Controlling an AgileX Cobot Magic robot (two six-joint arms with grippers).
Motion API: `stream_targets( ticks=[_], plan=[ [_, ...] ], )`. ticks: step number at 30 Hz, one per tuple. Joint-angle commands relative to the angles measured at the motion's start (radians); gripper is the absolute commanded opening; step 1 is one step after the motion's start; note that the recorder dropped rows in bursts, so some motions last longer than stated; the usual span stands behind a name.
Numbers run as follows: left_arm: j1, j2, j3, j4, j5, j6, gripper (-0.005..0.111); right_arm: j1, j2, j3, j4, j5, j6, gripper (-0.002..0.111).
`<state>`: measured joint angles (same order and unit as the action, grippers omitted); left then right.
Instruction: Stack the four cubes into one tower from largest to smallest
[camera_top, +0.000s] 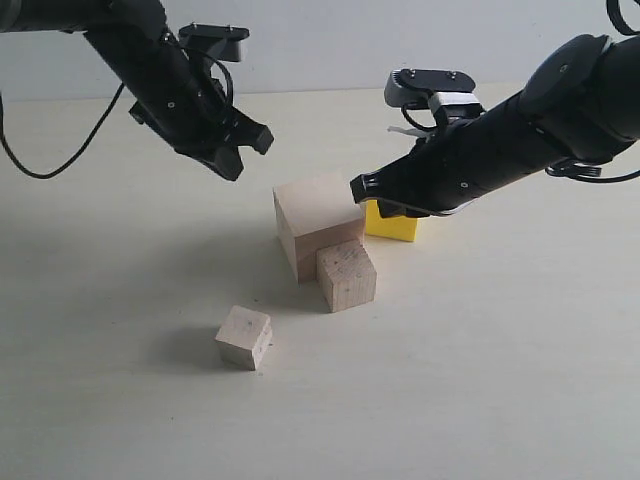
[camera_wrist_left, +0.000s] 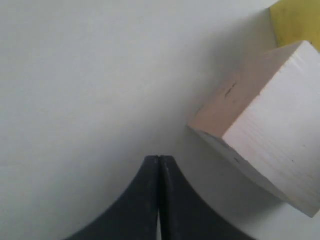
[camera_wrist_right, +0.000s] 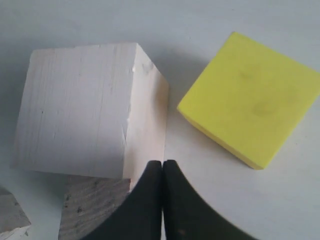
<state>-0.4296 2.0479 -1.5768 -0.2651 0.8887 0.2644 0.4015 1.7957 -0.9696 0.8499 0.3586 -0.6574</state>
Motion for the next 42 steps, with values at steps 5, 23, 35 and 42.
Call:
stream_targets(
  ticks=[5, 23, 35, 42],
  plan=[
    [0.001, -0.069, 0.122, -0.042, -0.071, -0.026, 0.000, -0.001, 0.000, -0.007, 0.003, -0.013, -0.012, 0.000],
    [-0.001, -0.155, 0.265, -0.153, -0.156, -0.015, 0.000, -0.001, 0.086, -0.007, 0.017, 0.005, -0.016, 0.000],
    [-0.001, -0.157, 0.299, -0.158, -0.173, -0.007, 0.000, -0.001, 0.096, -0.007, 0.316, 0.078, -0.299, 0.000],
    [-0.001, -0.157, 0.308, -0.165, -0.176, -0.007, 0.000, -0.001, 0.096, -0.007, 0.381, 0.118, -0.373, 0.000]
  ],
)
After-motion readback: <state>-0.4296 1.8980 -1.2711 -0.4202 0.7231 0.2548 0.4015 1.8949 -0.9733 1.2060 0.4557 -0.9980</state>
